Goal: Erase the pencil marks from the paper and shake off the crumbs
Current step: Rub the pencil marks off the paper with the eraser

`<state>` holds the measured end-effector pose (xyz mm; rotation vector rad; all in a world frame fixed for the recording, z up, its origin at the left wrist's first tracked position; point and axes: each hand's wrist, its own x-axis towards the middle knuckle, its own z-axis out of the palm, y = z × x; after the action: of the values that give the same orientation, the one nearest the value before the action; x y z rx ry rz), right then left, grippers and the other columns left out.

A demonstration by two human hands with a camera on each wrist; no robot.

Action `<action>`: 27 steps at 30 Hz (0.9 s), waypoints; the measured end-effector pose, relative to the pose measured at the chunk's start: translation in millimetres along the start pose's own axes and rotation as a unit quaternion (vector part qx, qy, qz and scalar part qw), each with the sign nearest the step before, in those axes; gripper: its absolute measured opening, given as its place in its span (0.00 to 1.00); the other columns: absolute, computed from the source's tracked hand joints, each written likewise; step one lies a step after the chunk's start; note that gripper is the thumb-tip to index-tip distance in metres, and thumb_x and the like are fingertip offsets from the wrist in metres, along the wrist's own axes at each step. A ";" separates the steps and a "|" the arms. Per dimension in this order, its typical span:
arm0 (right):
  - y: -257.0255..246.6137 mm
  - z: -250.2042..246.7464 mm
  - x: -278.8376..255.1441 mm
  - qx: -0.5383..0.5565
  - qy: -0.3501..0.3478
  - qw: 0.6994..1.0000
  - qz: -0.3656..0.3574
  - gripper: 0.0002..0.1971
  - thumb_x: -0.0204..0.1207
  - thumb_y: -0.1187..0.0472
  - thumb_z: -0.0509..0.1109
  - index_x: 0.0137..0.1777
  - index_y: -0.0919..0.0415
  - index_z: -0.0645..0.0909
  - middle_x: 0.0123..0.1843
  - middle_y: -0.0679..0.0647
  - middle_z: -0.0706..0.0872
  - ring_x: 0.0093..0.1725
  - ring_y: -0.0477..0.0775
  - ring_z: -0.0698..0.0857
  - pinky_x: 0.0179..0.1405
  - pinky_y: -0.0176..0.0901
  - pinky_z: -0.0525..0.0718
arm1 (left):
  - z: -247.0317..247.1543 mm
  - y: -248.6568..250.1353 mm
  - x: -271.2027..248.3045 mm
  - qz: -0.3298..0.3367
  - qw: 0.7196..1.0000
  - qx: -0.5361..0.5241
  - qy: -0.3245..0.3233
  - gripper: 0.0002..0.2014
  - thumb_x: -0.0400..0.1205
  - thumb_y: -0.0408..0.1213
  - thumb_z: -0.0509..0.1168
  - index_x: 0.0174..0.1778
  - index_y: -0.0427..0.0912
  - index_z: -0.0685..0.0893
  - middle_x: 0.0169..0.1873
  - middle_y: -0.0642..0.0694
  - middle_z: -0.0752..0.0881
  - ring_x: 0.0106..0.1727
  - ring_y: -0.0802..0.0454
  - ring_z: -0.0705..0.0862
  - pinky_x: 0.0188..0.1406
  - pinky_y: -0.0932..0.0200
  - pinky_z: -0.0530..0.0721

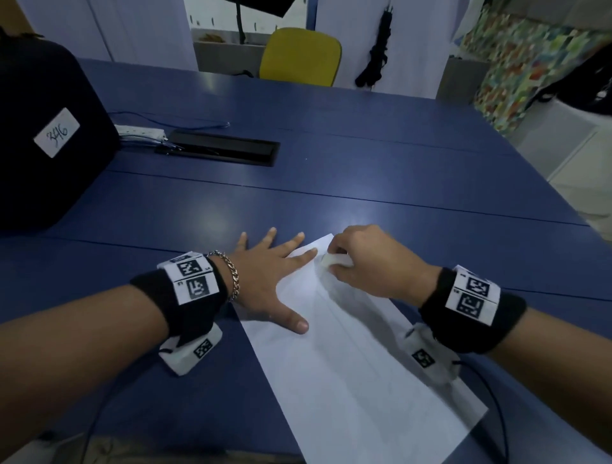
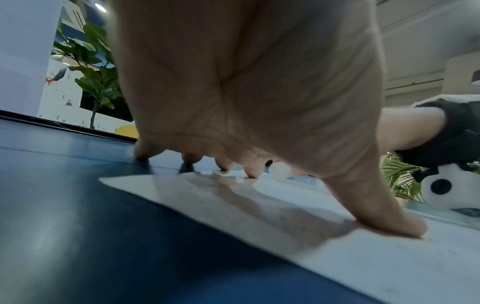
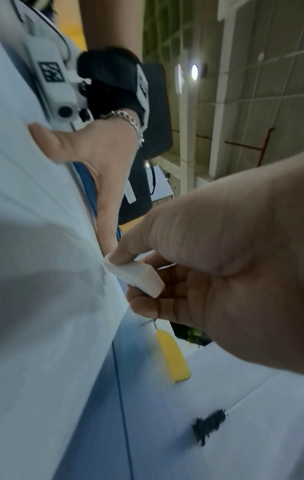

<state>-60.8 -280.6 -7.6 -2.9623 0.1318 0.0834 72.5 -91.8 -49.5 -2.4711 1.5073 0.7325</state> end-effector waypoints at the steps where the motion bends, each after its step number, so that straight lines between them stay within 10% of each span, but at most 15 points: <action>1: -4.5 2.9 -1.3 -0.015 -0.005 1.000 -0.014 0.11 0.81 0.49 0.69 0.56 0.52 0.87 0.51 0.47 0.85 0.52 0.54 0.85 0.48 0.49 0.84 | 0.5 -0.4 0.2 -0.004 1.000 -0.001 -0.001 0.70 0.56 0.92 0.61 0.85 0.74 0.27 0.87 0.62 0.24 0.90 0.35 0.27 0.80 0.14 0.32; 5: -26.7 6.3 -16.5 -0.019 -0.059 0.993 -0.101 0.10 0.83 0.49 0.67 0.55 0.51 0.87 0.47 0.39 0.72 0.48 0.53 0.84 0.44 0.50 0.83 | -0.1 -2.1 2.6 -0.013 1.000 -0.003 -0.001 0.72 0.52 0.93 0.61 0.84 0.76 0.26 0.87 0.62 0.23 0.90 0.34 0.26 0.78 0.11 0.33; 22: 15.1 -5.9 11.8 -0.036 -0.024 0.999 -0.031 0.10 0.74 0.49 0.69 0.52 0.48 0.87 0.45 0.46 0.85 0.48 0.55 0.84 0.48 0.57 0.87 | -3.6 1.7 0.6 -0.028 0.999 -0.010 -0.038 0.71 0.52 0.93 0.62 0.82 0.78 0.24 0.84 0.66 0.19 0.88 0.37 0.22 0.75 0.08 0.32; 27: -12.7 0.5 -12.7 -0.015 -0.113 0.986 -0.120 0.21 0.75 0.38 0.61 0.59 0.45 0.87 0.51 0.42 0.85 0.51 0.51 0.85 0.50 0.48 0.85 | -5.8 2.6 -0.7 -0.029 0.999 -0.002 -0.046 0.71 0.53 0.92 0.62 0.82 0.77 0.23 0.84 0.65 0.19 0.88 0.36 0.22 0.75 0.08 0.33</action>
<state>-72.3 -267.0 -5.2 -2.9453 -0.2574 0.3902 71.9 -94.7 -43.8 -2.4383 1.3971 0.8268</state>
